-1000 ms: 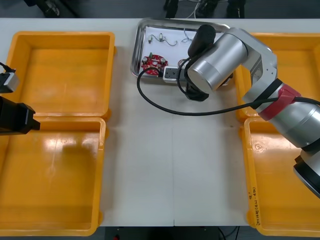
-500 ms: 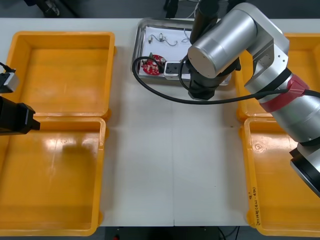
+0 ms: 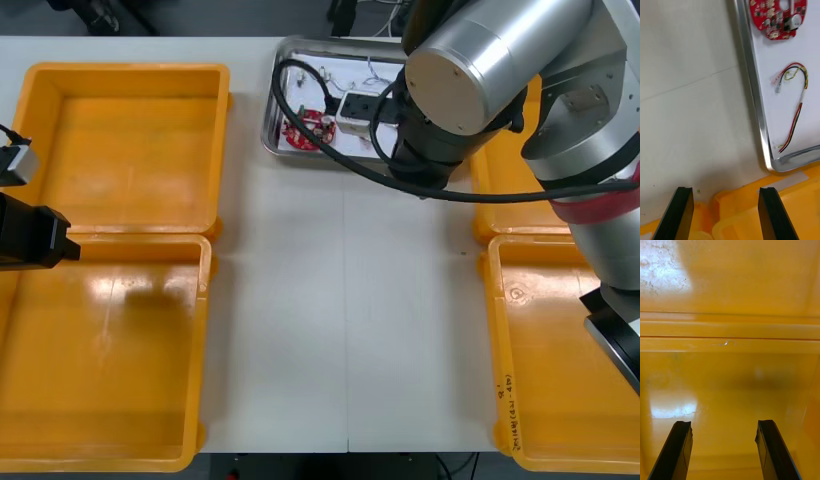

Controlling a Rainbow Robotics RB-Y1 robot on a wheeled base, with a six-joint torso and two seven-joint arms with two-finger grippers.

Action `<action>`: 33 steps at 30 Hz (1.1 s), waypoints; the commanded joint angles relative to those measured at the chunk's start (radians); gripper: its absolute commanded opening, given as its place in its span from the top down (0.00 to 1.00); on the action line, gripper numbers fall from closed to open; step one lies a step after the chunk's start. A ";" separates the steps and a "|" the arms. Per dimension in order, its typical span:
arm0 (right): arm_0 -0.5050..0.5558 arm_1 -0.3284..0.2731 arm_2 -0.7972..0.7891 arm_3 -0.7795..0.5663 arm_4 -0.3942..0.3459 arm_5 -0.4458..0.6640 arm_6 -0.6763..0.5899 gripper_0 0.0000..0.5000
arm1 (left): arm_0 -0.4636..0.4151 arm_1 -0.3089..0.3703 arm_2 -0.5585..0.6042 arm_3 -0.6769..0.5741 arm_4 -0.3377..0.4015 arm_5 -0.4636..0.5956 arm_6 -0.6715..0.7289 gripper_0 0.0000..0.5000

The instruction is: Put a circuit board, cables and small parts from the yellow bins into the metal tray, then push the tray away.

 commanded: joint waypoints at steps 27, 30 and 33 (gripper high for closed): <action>0.423 -0.308 -0.453 -0.442 -0.285 0.005 -0.710 0.00 | 0.010 0.019 0.029 -0.029 0.008 0.006 -0.095 0.00; 0.449 -0.319 -0.517 -0.418 -0.337 0.005 -0.749 0.00 | 0.010 0.019 0.029 -0.029 0.008 0.006 -0.095 0.00; 0.475 -0.338 -0.575 -0.390 -0.372 0.005 -0.751 0.00 | 0.010 0.019 0.029 -0.029 0.008 0.006 -0.095 0.00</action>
